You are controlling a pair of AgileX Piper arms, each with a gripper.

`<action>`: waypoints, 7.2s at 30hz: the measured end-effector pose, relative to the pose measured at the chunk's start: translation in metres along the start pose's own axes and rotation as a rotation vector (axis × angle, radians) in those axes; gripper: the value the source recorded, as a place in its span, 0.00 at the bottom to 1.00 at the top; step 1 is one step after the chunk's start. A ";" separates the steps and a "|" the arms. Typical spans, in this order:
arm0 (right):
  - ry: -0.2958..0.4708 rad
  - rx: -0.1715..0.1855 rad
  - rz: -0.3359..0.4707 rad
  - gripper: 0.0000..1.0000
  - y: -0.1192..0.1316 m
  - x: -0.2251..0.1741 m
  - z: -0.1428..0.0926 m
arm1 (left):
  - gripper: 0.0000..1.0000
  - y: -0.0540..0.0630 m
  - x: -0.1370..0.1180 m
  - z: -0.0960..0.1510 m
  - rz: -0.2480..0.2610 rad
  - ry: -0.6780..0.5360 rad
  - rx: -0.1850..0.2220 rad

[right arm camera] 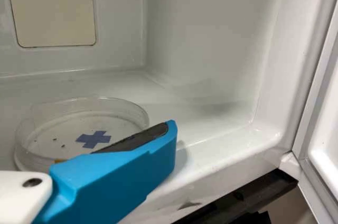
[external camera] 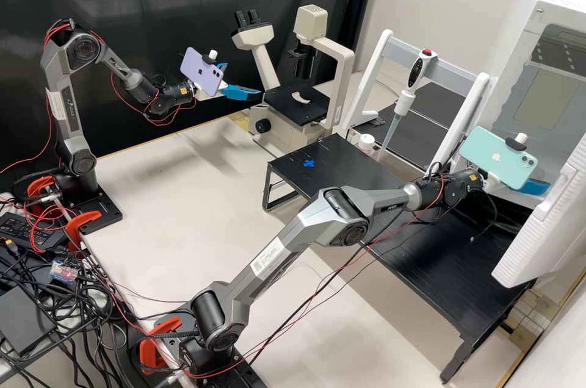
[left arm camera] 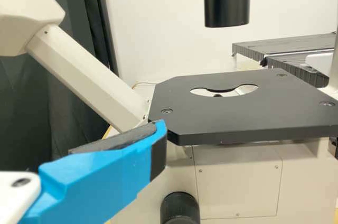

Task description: Move the petri dish to the microscope

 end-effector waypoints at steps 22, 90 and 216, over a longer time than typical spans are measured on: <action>-0.010 -0.016 0.002 0.00 0.003 0.000 0.007 | 1.00 0.000 0.000 0.000 0.000 0.000 0.000; 0.150 0.039 0.132 0.00 0.027 -0.174 0.018 | 1.00 0.000 0.000 0.000 0.000 0.000 0.000; 0.444 -0.153 -0.557 0.00 -0.341 -0.201 -0.254 | 1.00 0.000 0.000 0.000 0.000 0.000 0.000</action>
